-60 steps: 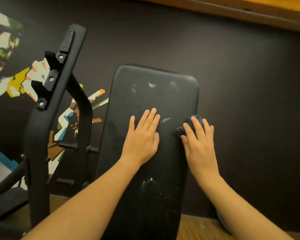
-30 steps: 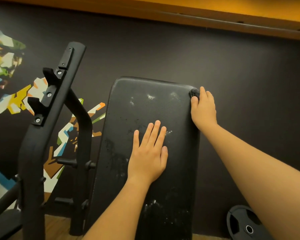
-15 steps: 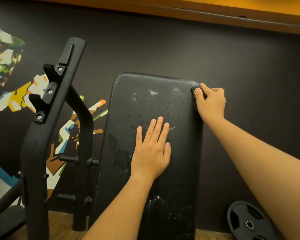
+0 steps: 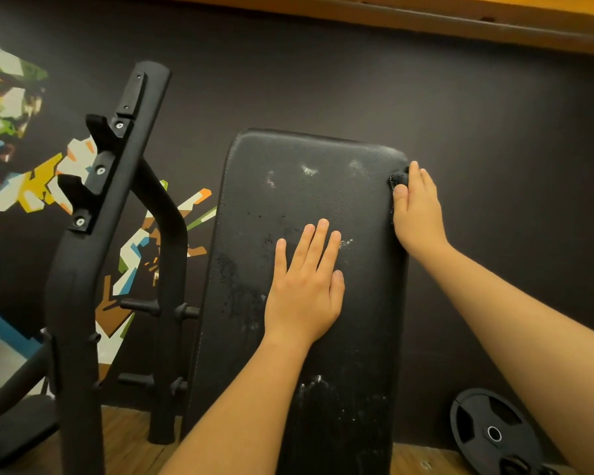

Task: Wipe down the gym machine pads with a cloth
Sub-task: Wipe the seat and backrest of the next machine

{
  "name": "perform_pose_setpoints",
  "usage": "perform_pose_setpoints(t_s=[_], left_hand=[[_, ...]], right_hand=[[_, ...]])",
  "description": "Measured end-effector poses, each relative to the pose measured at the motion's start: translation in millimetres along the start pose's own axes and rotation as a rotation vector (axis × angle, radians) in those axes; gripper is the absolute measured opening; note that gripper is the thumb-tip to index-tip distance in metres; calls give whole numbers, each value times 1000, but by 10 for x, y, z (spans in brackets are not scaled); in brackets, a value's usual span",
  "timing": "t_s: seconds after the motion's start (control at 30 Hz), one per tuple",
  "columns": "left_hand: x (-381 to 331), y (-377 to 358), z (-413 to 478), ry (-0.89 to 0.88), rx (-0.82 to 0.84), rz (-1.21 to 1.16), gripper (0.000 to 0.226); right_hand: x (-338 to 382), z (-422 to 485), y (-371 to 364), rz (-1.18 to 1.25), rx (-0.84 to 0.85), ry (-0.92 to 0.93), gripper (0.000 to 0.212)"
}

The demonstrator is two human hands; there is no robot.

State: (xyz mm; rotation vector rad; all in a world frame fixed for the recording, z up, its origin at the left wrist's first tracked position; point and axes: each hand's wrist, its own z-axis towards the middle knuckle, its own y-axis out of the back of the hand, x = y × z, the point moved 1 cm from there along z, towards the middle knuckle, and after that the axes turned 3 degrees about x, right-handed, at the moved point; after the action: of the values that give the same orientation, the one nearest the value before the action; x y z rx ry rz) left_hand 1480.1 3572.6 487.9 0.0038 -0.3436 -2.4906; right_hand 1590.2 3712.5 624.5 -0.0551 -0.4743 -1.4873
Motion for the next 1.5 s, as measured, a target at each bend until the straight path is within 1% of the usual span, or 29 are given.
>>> perform_pose_setpoints(t_s=[0.1,0.2,0.37,0.43,0.53,0.63,0.77,1.0,1.2,1.3,1.4,1.5], left_hand=[[24,-9,3,6,-10,4,61],[24,-21,2,6,-28,-1,61],[28,-14,-1,3,-24,2,61],[18,-18,-15,8,-23,4,61],[10,-22,-26,5,-34,0,61],[10,-14,-21,5,-33,1,61],[17,-9,-31,2,-27,-1,60],[0,2,-24,2,10,0,61],[6,3,-22,5,-10,7,61],[16,-2,-16,1,-11,9,61],[14,-4,-20,1,-6,26,61],[7,-5,-19,2,-19,27,61]], right_hand=[[37,96,32,-32,7,6,55],[64,176,56,-10,4,-10,55],[36,-148,-84,28,-52,-44,55],[-5,-210,-76,-9,-26,-28,56],[11,-49,29,-60,15,-24,56],[75,77,62,-20,6,-79,58],[105,-64,-32,60,-33,-118,57],[-11,-507,-117,53,-7,-117,57],[61,-209,-44,49,-34,-97,56],[44,-387,-103,90,-41,-121,57],[-35,-661,-181,89,-43,-101,58],[-61,-615,-142,65,-4,-82,58]])
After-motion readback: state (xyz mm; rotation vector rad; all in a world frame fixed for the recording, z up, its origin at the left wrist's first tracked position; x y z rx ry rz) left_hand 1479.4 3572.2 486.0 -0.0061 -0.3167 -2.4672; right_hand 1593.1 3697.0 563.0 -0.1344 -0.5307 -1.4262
